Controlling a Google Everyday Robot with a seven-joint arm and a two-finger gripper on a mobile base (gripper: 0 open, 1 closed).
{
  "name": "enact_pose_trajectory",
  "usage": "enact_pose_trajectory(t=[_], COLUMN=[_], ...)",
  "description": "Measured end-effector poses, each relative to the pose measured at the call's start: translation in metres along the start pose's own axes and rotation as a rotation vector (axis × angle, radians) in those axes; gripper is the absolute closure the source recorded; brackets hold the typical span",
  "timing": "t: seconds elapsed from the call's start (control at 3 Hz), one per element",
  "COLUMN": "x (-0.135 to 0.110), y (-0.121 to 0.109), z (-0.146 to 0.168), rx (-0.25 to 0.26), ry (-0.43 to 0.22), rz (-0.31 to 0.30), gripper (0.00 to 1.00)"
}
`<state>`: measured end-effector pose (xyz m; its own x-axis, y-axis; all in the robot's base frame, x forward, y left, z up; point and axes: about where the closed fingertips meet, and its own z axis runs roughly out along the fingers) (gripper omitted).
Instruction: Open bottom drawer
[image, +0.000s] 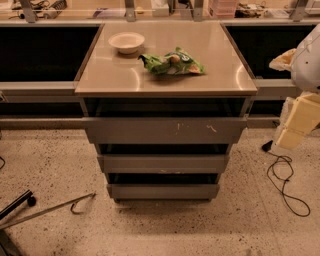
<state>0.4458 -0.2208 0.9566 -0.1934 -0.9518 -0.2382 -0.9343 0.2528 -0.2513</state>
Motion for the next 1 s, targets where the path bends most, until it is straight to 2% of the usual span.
enact_pose_trajectory(t=[0.33,0.67,1.0], x=[0.0,-0.006,0.001], y=[0.0,0.006,0.005], z=[0.0,0.009,0.066], rx=[0.0,0.002,-0.014], ry=[0.0,-0.048,-0.073], rz=[0.0,-0.023,-0.028], gripper=[0.0,0.0,0.0])
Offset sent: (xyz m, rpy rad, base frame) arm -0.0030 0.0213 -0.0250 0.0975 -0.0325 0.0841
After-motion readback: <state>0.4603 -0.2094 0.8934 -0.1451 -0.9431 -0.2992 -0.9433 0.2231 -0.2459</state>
